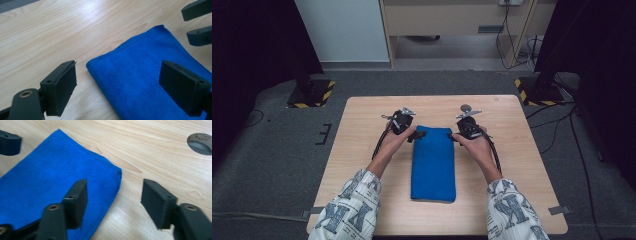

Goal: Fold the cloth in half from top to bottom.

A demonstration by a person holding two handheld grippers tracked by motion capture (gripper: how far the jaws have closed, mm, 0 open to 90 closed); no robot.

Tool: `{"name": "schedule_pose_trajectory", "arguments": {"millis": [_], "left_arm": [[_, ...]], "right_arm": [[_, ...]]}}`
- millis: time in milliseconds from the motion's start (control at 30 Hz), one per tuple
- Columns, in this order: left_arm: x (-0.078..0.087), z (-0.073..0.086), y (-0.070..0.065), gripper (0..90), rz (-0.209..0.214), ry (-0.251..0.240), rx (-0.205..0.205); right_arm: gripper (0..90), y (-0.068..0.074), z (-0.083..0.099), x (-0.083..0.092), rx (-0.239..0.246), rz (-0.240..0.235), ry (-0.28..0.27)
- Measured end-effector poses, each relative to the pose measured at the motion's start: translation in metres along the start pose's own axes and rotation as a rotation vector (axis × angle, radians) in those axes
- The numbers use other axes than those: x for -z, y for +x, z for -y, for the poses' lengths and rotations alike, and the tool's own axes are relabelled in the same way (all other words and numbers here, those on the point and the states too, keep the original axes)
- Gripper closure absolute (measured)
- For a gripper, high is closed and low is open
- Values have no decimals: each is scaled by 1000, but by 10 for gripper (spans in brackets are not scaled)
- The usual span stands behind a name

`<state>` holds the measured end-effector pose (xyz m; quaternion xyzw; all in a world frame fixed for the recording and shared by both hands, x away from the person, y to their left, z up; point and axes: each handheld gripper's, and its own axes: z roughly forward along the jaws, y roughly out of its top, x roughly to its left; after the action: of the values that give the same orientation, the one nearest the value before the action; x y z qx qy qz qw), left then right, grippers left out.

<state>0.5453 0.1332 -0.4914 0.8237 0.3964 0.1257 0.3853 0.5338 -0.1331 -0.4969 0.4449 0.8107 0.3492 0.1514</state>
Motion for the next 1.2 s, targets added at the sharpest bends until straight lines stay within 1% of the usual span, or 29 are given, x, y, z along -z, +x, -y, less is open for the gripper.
{"name": "schedule_pose_trajectory", "arguments": {"millis": [100,167,233,267,300,333,367,467,500,567,600,667,733,800,933,1033,1100,1133,1167,1200], "left_arm": [[-1,3,4,142,-8,9,0],[-1,4,6,168,0,7,4],[-1,5,8,178,3,7,6],[-1,6,10,190,2,7,6],[-2,6,10,224,1,7,5],[-2,7,12,250,-1,6,11],[-2,7,13,257,-1,3,21],[-6,9,15,290,0,6,28],[-7,10,16,299,2,8,30],[-11,12,18,315,1,14,37],[-12,13,18,322,0,20,32],[-16,14,21,339,-10,36,25],[-18,15,22,351,-10,35,36],[-22,16,23,362,-5,43,33],[-30,15,22,376,-4,60,17],[-33,16,21,402,-17,58,14],[-34,15,19,457,-12,56,13],[-34,15,18,498,-5,58,9],[-34,15,16,533,0,58,9],[-34,15,15,556,6,61,4]], "right_arm": [[482,-3,-1,-6,-9,-1,3],[520,-3,-2,-9,-13,-4,-2],[545,-3,-4,-11,-7,-6,-1],[554,-3,-5,-12,-6,-7,0],[568,-3,-5,-13,-4,-7,-7],[575,-4,-5,-14,-8,-5,-11],[579,-4,-5,-15,-15,-4,-13],[580,-5,-4,-20,-21,-14,-14],[580,-5,-4,-23,-21,-8,-6],[579,-7,-4,-28,-34,-19,-1],[577,-7,-4,-31,-34,-15,6],[561,-8,-6,-37,-40,-21,7],[546,-9,-7,-42,-48,-15,17],[550,-10,-8,-46,-61,-21,18],[545,-9,-10,-51,-58,-28,18],[580,-5,-11,-53,-35,-40,21],[657,-1,-13,-54,-18,-38,27],[681,1,-13,-54,-9,-37,28],[706,1,-13,-55,-6,-29,28],[722,1,-13,-55,-13,-29,29]]}}
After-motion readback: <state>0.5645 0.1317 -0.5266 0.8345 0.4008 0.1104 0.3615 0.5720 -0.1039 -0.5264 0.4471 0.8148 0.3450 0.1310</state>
